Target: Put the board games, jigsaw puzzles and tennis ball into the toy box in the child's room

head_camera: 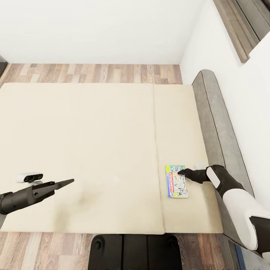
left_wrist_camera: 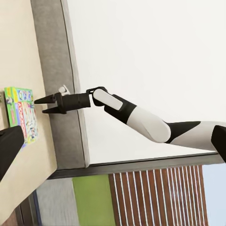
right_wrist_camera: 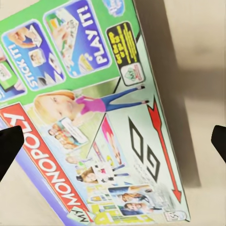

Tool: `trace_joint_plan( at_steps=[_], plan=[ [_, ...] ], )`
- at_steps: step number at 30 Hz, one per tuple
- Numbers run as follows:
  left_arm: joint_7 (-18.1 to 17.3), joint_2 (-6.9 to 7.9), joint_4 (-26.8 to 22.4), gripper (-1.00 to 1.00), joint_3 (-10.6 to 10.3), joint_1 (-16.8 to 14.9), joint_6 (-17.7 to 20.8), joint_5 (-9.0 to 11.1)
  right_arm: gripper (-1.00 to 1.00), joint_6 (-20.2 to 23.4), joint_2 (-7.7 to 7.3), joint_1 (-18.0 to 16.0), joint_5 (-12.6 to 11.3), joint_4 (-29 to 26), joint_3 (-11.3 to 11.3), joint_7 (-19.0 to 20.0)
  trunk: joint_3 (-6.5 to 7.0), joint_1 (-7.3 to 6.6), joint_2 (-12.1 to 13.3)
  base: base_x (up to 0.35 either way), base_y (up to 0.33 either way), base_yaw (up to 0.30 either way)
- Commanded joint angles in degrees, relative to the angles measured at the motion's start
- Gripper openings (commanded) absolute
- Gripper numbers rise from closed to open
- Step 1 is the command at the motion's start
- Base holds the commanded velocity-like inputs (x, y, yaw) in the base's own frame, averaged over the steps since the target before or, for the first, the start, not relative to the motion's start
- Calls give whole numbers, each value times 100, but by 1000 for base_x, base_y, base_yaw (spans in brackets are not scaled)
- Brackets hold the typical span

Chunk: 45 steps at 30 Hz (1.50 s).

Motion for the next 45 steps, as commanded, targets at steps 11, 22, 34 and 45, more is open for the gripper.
trace_joint_plan(
  at_steps=[11,22,34,45],
  plan=[
    [-21,-1,-1,100,-1,-2,57,-8,100,-7,-14,-2,43,-32,70,619,-111,3,-9,0,0,0],
    [-21,-1,-1,100,-1,-2,56,-18,100,-32,-33,5,41,-339,514,904,-202,3,-9,0,0,0],
    [-21,-1,-1,100,-1,-2,56,-26,100,-27,-49,7,39,-412,644,947,-221,3,-9,0,0,0],
    [-21,-1,-1,100,-1,-2,56,-23,100,-27,-63,7,40,-417,655,950,-222,3,-9,0,0,0]
  ],
)
